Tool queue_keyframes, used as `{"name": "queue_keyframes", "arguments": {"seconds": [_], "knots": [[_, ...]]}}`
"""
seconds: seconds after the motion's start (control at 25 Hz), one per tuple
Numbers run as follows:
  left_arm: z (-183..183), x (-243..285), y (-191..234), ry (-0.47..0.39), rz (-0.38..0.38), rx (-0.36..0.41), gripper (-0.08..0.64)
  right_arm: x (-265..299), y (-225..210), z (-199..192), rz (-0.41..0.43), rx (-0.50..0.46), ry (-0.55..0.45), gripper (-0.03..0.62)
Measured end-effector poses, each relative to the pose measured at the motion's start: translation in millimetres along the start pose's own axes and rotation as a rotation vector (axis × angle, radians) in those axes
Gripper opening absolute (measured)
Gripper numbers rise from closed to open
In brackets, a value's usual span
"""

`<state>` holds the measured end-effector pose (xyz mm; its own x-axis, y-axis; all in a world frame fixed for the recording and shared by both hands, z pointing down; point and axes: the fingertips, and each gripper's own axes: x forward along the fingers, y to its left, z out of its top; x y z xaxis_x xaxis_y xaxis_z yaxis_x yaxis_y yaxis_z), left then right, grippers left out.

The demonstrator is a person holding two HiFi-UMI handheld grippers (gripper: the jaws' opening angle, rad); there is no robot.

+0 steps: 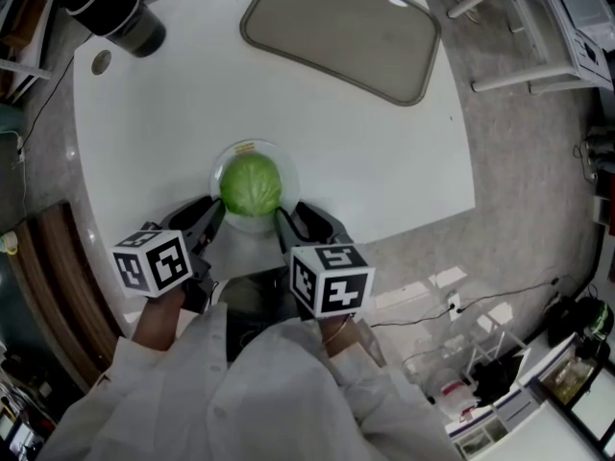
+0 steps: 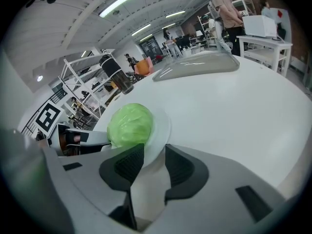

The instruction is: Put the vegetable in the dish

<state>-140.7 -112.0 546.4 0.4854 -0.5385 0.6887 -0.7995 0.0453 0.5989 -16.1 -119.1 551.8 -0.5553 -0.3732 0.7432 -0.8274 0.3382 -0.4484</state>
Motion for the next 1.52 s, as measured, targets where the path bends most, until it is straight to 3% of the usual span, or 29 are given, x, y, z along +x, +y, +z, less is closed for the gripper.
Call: {"name": "queue_keyframes", "arguments": {"seconds": [0.2,0.76,1.52], "knots": [[-2.2,2.6,-2.5,0.014,-0.028,-0.018,0.094,1.0,-2.1,0.8,-0.005,0.031,-0.008,0.132],[-2.7,2.1,0.6,-0.012,-0.011,-0.031,0.067,2.4,-5.2,1.9,-0.015,0.101,-0.01,0.091],[3.2,-2.9,-6.2,-0.051,0.018,0.097,0.067,-3.2,-3.2,8.6,-0.031,0.083,-0.054,0.08]]}}
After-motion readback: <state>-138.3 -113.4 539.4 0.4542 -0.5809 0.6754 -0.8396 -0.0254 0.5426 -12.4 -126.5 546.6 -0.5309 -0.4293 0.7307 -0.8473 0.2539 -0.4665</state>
